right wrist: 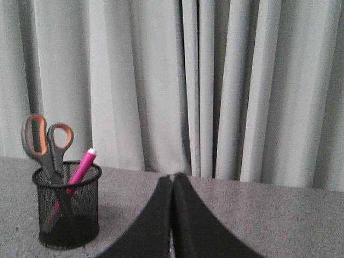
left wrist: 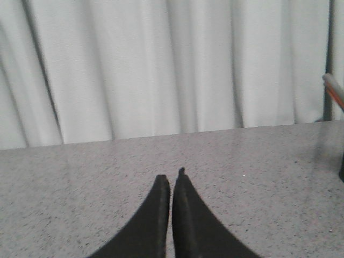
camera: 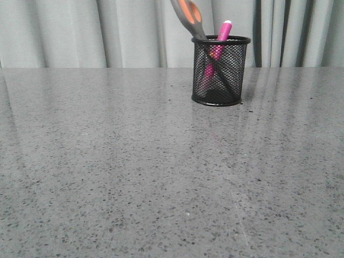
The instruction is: Put pen and scissors into bin
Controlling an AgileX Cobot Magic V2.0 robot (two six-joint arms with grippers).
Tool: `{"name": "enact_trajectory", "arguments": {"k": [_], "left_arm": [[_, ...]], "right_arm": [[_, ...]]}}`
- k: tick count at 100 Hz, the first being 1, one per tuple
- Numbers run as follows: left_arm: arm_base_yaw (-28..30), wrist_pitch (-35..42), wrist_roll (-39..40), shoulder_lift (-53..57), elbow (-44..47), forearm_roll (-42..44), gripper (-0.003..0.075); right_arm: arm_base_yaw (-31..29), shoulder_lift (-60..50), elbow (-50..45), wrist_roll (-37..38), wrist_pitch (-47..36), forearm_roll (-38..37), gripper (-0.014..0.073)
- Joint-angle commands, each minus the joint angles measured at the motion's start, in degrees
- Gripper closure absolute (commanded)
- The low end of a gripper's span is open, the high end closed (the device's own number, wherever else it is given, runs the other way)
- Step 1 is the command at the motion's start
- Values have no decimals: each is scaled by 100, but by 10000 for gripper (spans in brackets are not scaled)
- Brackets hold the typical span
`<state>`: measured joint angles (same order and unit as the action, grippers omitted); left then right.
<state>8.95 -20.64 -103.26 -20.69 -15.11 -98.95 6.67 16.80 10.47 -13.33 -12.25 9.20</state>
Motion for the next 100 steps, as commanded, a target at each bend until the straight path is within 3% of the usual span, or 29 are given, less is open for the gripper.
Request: {"name": "enact_trajectory", "arguments": {"k": [1, 28, 100], "left_arm": [[-39, 208, 10, 390, 199, -296, 740], [-39, 432, 49, 1217, 841, -623, 739], [-406, 428, 49, 1218, 841, -650, 739]], "right_arm": [[-34, -316, -49, -56, -90, -27, 670], [-34, -718, -112, -45, 264, 168, 670], [-34, -718, -112, -45, 316, 168, 670]]}}
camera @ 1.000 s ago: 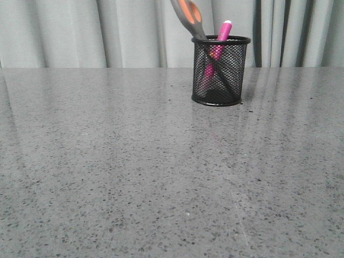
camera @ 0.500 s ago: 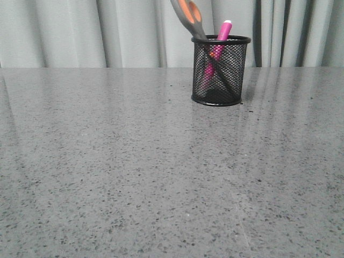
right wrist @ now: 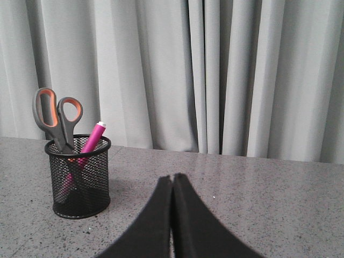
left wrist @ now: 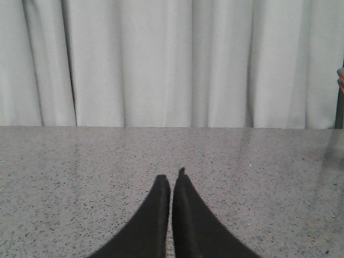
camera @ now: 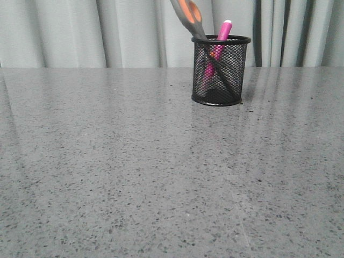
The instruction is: Put pen and scissors into bin
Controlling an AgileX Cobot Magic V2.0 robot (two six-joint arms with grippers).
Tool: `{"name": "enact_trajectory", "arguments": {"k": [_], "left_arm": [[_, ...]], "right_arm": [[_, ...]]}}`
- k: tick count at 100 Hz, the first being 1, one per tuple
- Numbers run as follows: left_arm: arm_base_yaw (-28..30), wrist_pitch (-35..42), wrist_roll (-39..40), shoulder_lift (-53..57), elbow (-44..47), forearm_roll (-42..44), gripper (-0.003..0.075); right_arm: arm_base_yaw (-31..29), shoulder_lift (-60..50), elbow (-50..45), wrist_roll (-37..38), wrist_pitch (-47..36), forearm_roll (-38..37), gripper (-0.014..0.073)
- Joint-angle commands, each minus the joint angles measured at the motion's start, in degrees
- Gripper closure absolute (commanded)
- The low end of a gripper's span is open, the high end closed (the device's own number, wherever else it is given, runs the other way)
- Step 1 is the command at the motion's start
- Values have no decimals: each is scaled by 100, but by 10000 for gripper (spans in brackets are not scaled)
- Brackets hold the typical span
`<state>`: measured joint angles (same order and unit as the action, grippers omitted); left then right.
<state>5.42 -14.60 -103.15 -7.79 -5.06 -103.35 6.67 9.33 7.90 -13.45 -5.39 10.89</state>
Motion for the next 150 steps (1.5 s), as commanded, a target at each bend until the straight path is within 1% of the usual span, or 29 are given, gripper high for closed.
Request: {"name": "enact_trajectory", "arguments": {"k": [1, 59, 67, 70, 73, 77, 78, 79, 80, 81, 82, 83, 84, 85, 86, 87, 92, 94, 97, 104, 110, 113, 117, 120, 123, 129, 136, 150], "left_arm": [[-53, -177, 38, -72, -165, -210, 739], [-53, -164, 38, -72, -165, -210, 739], [-53, -122, 71, -72, -165, 58, 739], [-53, -122, 262, -72, -165, 304, 739], [-53, -105, 759, -72, -195, 698, 739], [-53, -36, 1516, -72, -254, 1560, 739], [-53, -8, 1864, -72, -292, 1897, 739], [-53, 5, 2045, -72, -310, 2079, 739], [-53, 21, 2417, -72, -346, 2258, 739], [-53, 19, 2608, -72, -366, 2620, 739], [-53, 45, 2984, -72, -389, 2801, 739], [-53, 54, 3171, -72, -433, 3164, 739], [-53, 66, 3358, -72, -455, 3344, 739], [-53, 78, 3722, -72, -502, 3703, 739], [-53, 97, 3896, -72, -526, 3881, 739], [-53, 111, 4239, -72, -573, 4060, 739], [-53, 220, 5336, -72, -712, 5406, 739], [-78, 271, 5754, -72, -757, 5707, 739], [-90, 357, 6264, -72, -795, 6402, 739], [-228, 669, 7518, -72, -779, 7645, 739], [-434, 886, 8648, -72, -734, 8645, 739], [-548, 953, 9113, -72, -682, 9239, 739], [-740, 1078, 9725, -72, -624, 9806, 739], [-871, 1171, 10010, -72, -557, 10241, 739], [-1016, 1264, 10138, -72, -499, 10426, 739], [-1171, 1278, 10151, -72, -410, 10469, 739], [-1144, 1225, 10165, -72, -326, 10469, 739], [-859, 1274, 10203, -39, -125, 10483, 739]], "right_arm": [[-34, 29, 145, -34, -370, -1, 670], [-34, 29, 145, -34, -370, -1, 670], [-34, 29, 145, -34, -370, -1, 670], [-34, 29, 145, -34, -370, -1, 670], [-34, 29, 145, -34, -370, -1, 670], [-34, 29, 145, -34, -370, -1, 670], [-34, 29, 145, -34, -370, -1, 670], [-34, 29, 145, -34, -370, -1, 670], [-34, 29, 145, -34, -370, -1, 670], [-34, 29, 145, -34, -370, -1, 670], [-34, 29, 145, -34, -370, -1, 670], [-34, 29, 145, -34, -370, -1, 670], [-34, 29, 145, -34, -370, -1, 670], [-34, 29, 145, -34, -370, -1, 670], [-34, 29, 145, -34, -370, -1, 670], [-34, 29, 145, -34, -370, -1, 670], [-34, 29, 145, -34, -370, -1, 670], [-34, 29, 145, -34, -370, -1, 670], [-34, 29, 145, -34, -370, -1, 670], [-34, 29, 145, -34, -370, -1, 670], [-34, 29, 145, -34, -370, -1, 670], [-34, 29, 145, -34, -370, -1, 670], [-34, 29, 145, -34, -370, -1, 670], [-34, 29, 145, -34, -370, -1, 670], [-34, 29, 145, -34, -370, -1, 670], [-34, 29, 145, -34, -370, -1, 670], [-34, 29, 145, -34, -370, -1, 670], [-34, 29, 132, -34, -370, -1, 670]]}}
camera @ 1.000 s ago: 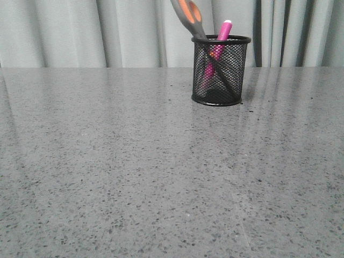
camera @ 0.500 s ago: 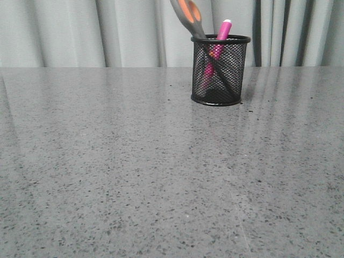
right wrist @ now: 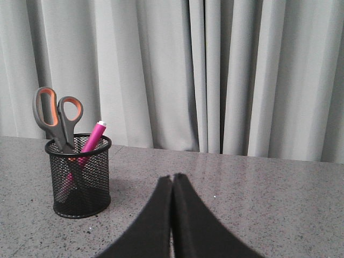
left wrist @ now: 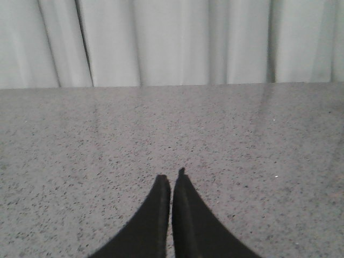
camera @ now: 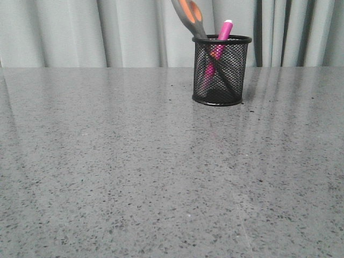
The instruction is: Put pen and scissors into bin
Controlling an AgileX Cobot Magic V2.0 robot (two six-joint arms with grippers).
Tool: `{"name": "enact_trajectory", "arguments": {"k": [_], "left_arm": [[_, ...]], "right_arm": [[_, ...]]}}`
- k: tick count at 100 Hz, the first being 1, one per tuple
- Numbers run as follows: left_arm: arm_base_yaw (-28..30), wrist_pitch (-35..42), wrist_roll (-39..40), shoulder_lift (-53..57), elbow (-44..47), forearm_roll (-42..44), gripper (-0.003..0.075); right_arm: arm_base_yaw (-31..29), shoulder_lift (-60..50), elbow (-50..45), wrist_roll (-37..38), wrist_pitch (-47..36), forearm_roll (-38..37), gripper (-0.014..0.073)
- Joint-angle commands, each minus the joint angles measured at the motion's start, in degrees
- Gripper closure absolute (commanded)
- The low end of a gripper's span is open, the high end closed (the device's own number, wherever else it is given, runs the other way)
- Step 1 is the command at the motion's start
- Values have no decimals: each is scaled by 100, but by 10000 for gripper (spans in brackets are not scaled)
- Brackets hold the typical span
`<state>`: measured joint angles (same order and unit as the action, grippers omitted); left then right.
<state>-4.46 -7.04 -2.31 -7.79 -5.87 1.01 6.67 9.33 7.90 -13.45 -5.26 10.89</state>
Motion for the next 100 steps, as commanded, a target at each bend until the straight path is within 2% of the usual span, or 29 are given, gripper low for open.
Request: {"name": "enact_trajectory", "arguments": {"k": [1, 40, 100], "left_arm": [[148, 518, 119, -40, -32, 47, 739], [419, 801, 119, 995, 865, -185, 739], [510, 875, 119, 985, 855, -268, 739]], "right_arm": [[-34, 29, 132, -34, -383, -1, 670], [-34, 29, 132, -34, -383, -1, 670], [-34, 29, 132, -34, -383, -1, 670]]}}
